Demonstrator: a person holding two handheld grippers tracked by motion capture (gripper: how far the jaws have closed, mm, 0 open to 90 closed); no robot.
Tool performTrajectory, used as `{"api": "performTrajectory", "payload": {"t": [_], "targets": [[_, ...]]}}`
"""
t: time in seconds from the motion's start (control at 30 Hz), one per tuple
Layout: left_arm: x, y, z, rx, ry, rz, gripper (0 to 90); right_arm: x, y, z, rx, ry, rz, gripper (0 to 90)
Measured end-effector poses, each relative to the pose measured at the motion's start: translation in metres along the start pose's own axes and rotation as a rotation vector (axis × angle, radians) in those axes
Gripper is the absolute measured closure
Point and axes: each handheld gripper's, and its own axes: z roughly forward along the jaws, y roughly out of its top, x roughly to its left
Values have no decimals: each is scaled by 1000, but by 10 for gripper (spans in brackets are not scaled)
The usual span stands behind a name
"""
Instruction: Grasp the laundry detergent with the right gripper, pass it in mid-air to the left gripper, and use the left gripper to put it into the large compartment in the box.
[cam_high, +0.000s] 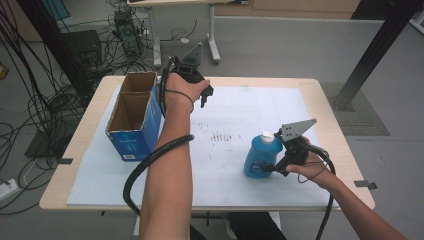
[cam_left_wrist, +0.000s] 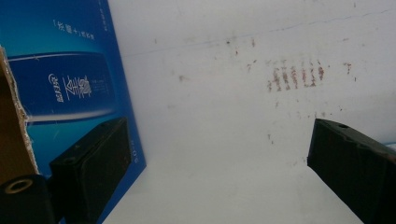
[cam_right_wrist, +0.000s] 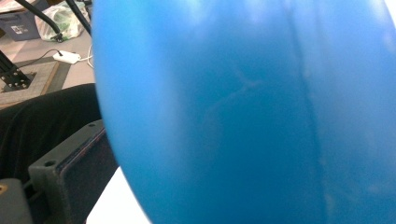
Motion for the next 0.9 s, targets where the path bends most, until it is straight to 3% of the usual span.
{"api": "performTrajectory", "payload": {"t": [0.9], "targets": [[1, -2, -1, -4, -2, -3, 69, 1, 0, 0, -6, -11, 3, 9]]}}
